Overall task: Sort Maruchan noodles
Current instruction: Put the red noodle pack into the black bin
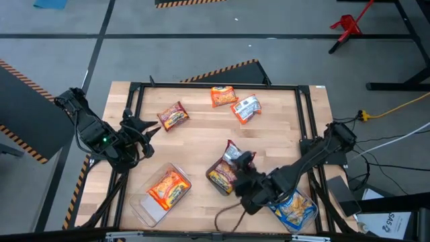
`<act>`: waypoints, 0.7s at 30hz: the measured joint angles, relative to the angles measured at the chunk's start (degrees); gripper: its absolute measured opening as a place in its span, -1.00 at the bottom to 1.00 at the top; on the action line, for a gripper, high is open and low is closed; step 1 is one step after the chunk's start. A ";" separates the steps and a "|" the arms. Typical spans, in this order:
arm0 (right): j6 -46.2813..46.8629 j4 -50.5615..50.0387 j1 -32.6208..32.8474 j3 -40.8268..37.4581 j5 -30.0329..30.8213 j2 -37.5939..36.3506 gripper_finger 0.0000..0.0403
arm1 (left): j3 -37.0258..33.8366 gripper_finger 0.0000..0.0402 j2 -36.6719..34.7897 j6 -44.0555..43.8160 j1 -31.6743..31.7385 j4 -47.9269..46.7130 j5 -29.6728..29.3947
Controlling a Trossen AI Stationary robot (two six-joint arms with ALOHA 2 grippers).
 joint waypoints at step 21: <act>29.48 -3.01 -13.82 -16.73 -36.98 -13.30 0.19 | 0.00 -0.51 0.01 -1.12 0.01 0.10 0.42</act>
